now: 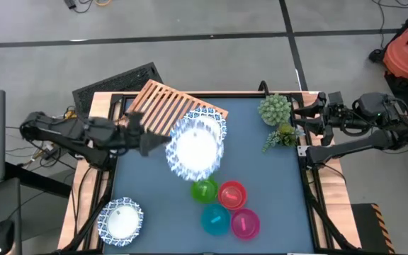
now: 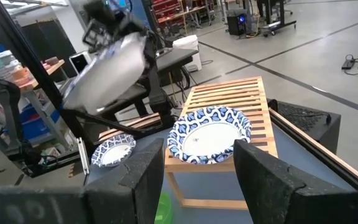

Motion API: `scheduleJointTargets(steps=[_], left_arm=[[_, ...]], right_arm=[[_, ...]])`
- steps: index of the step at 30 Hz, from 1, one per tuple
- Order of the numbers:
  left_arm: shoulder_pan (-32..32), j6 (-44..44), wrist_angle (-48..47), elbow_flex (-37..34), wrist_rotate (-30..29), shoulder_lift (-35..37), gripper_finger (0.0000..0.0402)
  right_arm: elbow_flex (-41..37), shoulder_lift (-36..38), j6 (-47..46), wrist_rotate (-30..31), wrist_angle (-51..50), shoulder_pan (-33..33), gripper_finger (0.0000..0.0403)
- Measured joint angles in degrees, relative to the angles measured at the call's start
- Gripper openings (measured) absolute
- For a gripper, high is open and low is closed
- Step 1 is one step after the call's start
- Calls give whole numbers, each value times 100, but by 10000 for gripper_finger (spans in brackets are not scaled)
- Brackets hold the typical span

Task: Place and stack bowls onto a shelf
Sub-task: Stack the blue and white bowl on top of the blue and white bowl on the shelf

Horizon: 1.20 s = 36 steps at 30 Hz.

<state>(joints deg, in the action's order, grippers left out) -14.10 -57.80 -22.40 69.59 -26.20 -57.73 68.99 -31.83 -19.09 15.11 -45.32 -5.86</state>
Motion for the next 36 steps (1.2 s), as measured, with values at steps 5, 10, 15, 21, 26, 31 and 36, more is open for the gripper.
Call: scheduleJointTargets(steps=[5, 10, 15, 21, 26, 31, 36], left_arm=[[563, 466, -67, 349, -706, -150, 0], [1437, 202, -622, 381, -63, -237, 0], [2082, 4, -1196, 371, 667, -567, 0], [2518, 10, -1113, 371, 1391, -925, 0], [2831, 127, -1171, 371, 1807, -1185, 0], [2959, 180, -1137, 371, 1840, -1391, 3], [2958, 299, -1140, 371, 1847, -1559, 36]], right_arm=[[0, 0, -7, 0, -11, 1, 218], [0, 0, -7, 25, -11, -1, 218], [-2, 0, 4, 26, -13, 1, 218], [-2, 0, 26, 31, -60, 1, 218], [-2, -1, 113, 54, -112, 1, 218], [-2, -2, 160, 55, -105, 1, 218], [-2, 0, 160, 52, -104, 1, 218]])
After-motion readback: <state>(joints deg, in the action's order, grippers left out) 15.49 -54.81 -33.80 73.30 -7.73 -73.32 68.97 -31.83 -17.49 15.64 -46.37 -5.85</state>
